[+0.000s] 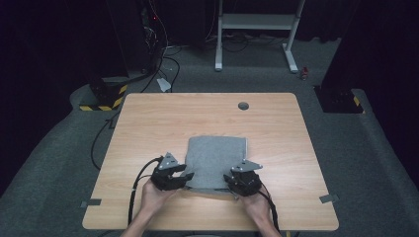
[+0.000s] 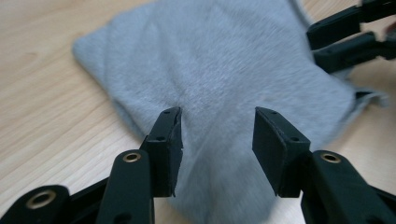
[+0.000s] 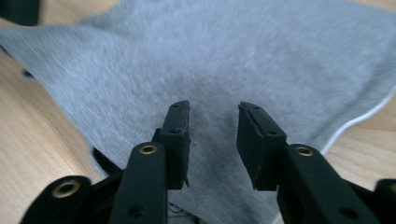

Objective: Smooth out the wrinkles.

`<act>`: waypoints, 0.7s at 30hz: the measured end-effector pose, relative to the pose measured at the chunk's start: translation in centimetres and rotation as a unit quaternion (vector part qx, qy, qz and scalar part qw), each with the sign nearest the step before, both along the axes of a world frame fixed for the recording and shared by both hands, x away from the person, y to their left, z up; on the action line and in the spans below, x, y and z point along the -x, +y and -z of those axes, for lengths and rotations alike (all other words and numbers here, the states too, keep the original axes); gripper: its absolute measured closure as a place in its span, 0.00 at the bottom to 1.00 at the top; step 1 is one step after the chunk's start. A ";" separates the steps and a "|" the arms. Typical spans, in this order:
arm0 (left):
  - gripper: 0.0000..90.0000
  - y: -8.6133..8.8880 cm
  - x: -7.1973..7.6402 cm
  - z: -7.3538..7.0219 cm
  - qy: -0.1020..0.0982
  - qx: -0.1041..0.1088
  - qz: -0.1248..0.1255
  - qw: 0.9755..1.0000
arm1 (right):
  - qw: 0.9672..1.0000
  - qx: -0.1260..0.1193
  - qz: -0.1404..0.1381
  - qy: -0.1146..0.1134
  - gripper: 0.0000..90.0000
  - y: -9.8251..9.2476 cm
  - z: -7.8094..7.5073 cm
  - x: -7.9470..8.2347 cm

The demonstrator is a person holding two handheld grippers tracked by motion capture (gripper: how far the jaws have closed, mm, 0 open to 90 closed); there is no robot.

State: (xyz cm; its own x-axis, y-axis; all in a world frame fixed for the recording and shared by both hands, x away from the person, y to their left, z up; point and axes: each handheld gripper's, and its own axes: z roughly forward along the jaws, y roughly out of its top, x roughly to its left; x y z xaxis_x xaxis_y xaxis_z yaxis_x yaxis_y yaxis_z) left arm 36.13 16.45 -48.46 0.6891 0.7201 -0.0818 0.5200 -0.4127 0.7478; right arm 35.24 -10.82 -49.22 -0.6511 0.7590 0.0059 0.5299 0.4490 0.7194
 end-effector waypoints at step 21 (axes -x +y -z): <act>0.53 2.0 1.9 1.9 0.026 -0.022 -0.019 0.999 | 0.999 0.033 -0.025 0.019 0.58 -2.0 1.4 1.5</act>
State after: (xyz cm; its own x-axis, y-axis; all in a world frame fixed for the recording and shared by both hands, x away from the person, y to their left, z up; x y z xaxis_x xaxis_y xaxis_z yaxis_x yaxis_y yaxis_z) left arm 34.24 18.42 -50.33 0.6572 0.7490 -0.0844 0.5736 -0.4244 0.7006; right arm 33.73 -12.85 -50.63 -0.6886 0.7249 -0.0181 0.5317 0.5216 0.6673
